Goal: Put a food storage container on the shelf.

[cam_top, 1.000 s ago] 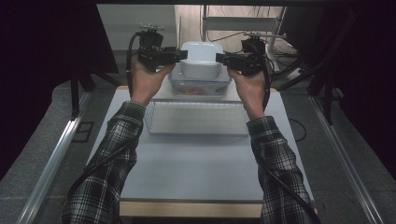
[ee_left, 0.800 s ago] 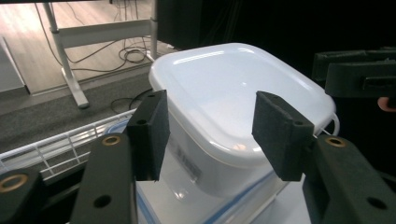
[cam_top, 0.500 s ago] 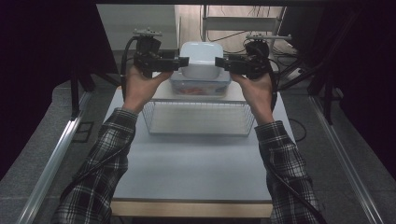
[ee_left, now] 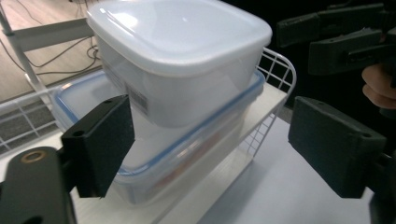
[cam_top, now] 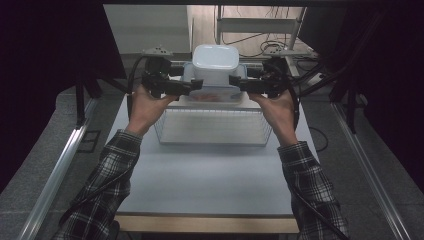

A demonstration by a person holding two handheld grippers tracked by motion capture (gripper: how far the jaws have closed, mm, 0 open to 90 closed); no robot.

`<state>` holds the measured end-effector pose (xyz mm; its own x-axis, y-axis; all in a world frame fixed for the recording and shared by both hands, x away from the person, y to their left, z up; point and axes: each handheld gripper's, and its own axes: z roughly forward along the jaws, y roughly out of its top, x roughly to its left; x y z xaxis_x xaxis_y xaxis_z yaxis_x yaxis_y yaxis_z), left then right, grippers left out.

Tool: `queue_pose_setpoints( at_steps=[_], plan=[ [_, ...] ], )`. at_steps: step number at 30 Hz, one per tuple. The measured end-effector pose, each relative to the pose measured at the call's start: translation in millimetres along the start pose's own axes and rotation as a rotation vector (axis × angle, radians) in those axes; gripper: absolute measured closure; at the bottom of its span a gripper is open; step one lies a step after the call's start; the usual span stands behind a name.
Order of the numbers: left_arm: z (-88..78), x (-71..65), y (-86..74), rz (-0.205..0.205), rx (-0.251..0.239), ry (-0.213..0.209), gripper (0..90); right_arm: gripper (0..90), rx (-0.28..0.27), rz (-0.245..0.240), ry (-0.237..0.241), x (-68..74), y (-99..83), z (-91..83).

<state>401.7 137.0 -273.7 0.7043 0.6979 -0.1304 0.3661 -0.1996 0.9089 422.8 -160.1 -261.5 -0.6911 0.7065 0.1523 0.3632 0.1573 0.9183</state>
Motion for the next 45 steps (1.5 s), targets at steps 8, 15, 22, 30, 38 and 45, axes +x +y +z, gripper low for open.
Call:
queue_pose_setpoints(
  at_steps=[8,15,22,30,38,45],
  plan=[
    [6.1,-2.0,-19.5,0.020,0.016,-0.020,7.7,15.0,0.008,-0.008,0.026,2.4,-12.2,-0.8],
    [10.2,-5.6,-33.4,0.040,0.021,-0.027,4.9,10.5,0.024,-0.026,0.042,3.6,-22.9,-0.3],
    [9.9,-6.6,-44.5,0.036,0.035,-0.032,4.1,7.2,0.033,-0.043,0.050,5.0,-32.6,-1.8],
    [8.1,-11.4,-60.3,0.044,0.041,-0.036,3.8,5.1,0.041,-0.061,0.078,9.5,-45.4,-4.5],
    [9.7,-18.2,-75.8,0.072,0.062,-0.022,3.8,4.3,0.062,-0.081,0.081,10.2,-60.5,-4.4],
    [7.9,-15.4,-88.4,0.060,0.073,-0.011,3.6,4.2,0.067,-0.080,0.078,9.1,-71.2,-7.1]
  ],
)
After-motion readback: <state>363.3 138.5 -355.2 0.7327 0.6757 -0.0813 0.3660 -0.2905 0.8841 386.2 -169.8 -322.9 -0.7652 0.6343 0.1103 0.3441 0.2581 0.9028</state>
